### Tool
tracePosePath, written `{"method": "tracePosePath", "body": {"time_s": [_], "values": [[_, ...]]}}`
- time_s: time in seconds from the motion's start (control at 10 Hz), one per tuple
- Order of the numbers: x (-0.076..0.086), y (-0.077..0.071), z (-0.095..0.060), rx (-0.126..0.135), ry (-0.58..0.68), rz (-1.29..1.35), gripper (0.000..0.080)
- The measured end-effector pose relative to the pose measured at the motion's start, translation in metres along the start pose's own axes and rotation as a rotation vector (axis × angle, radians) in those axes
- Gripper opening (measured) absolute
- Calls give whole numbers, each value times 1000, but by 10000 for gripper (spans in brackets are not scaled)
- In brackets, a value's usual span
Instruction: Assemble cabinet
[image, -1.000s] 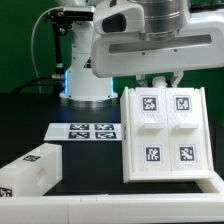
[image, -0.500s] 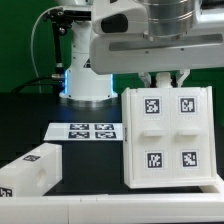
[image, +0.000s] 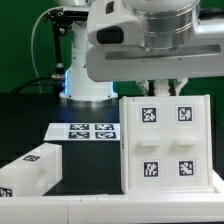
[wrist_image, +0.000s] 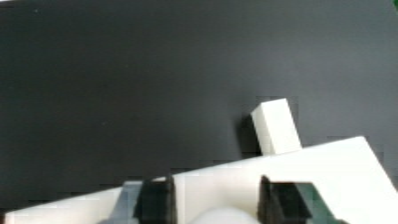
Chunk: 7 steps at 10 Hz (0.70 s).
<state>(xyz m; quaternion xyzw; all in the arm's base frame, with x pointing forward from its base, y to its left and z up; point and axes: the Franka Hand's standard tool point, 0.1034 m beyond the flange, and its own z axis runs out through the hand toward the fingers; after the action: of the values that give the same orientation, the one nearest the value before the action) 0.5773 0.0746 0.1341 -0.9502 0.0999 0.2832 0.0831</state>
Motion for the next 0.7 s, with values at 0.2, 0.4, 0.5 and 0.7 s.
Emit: {"method": "tracePosePath", "body": {"time_s": [0.2,0.4,0.5,0.7], "values": [[2,-7,2,-5,-1,10,218],[3,-9,1,-22,-5,20,218],[4,-8,0,-34,5,-20,218],[5,-7,0,-39,12,-38,219]]}}
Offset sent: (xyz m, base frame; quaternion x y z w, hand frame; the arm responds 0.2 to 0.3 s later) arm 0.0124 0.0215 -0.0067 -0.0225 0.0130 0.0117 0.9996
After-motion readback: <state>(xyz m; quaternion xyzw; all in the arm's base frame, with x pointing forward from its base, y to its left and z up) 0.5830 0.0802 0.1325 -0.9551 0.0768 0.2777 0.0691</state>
